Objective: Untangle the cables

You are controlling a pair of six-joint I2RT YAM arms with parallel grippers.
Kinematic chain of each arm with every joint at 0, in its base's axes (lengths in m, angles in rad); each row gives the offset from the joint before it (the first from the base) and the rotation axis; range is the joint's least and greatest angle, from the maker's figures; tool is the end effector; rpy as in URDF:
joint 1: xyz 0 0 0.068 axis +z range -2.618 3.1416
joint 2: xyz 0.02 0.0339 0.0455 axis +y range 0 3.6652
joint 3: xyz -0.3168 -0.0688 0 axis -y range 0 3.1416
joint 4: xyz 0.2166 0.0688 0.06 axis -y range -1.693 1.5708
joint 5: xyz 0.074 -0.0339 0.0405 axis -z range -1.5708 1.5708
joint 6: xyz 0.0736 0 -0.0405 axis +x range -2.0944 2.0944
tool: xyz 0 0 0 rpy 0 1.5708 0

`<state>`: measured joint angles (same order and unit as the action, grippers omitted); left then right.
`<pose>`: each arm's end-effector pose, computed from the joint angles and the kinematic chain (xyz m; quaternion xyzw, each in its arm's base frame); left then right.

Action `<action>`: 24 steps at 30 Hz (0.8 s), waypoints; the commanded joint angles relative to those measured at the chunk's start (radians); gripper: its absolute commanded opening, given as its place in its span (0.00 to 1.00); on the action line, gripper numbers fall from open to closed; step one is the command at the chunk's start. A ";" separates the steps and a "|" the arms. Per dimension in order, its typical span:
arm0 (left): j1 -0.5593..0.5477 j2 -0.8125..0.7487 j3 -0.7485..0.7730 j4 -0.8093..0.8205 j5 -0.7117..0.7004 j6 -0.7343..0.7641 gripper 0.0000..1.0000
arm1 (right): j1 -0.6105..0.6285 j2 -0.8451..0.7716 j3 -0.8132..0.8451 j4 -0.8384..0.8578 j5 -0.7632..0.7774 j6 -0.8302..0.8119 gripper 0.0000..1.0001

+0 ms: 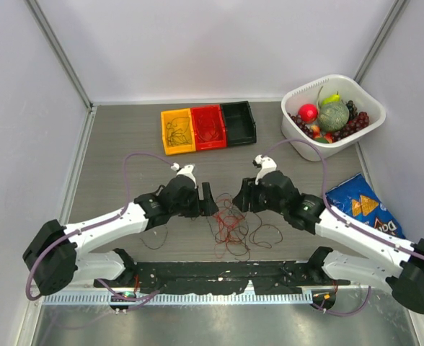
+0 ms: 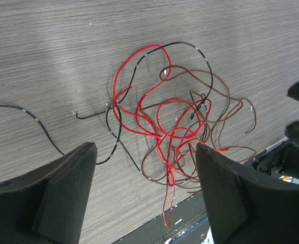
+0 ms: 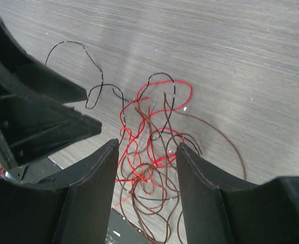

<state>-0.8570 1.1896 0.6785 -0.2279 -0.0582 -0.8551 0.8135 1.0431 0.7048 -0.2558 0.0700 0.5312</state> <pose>0.1534 -0.1706 0.2546 -0.0109 0.9144 -0.2876 0.2848 0.1459 0.1468 0.2894 -0.1079 0.8761 0.2679 0.3861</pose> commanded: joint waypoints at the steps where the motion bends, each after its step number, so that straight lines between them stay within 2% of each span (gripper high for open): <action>1: 0.004 0.030 0.007 0.098 -0.006 0.022 0.78 | 0.001 -0.095 -0.082 0.028 -0.111 0.053 0.54; 4: 0.004 0.067 0.009 0.107 -0.015 0.031 0.68 | 0.007 -0.094 -0.132 0.093 -0.174 0.065 0.54; 5: 0.004 0.080 0.015 0.099 -0.018 0.039 0.61 | 0.013 -0.077 -0.146 0.122 -0.193 0.070 0.54; 8: 0.004 0.119 0.036 0.042 -0.058 0.054 0.51 | 0.033 -0.037 -0.166 0.173 -0.190 0.072 0.58; 9: 0.004 0.122 0.036 0.038 -0.066 0.057 0.44 | 0.050 -0.022 -0.183 0.205 -0.181 0.078 0.61; 12: 0.003 0.125 0.062 0.000 -0.078 0.088 0.09 | 0.070 0.043 -0.202 0.250 -0.133 0.089 0.64; 13: 0.003 0.113 0.078 -0.033 -0.087 0.099 0.03 | 0.076 0.058 -0.196 0.250 -0.112 0.090 0.64; 16: 0.004 0.021 0.144 -0.112 -0.091 0.120 0.00 | 0.084 0.122 -0.182 0.236 0.026 0.131 0.64; 18: 0.004 -0.108 0.208 -0.166 -0.069 0.128 0.00 | 0.084 0.150 -0.200 0.250 0.099 0.183 0.61; 21: 0.004 -0.257 0.376 -0.247 -0.054 0.151 0.00 | 0.084 0.179 -0.197 0.215 0.206 0.249 0.54; 24: 0.004 -0.317 0.615 -0.321 -0.032 0.211 0.00 | 0.075 0.176 -0.205 0.159 0.255 0.321 0.51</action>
<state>-0.8570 0.9943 1.0092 -0.4759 -0.1104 -0.7292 0.8948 1.2251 0.5079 -0.0750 0.1635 0.7261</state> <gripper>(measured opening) 0.012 0.530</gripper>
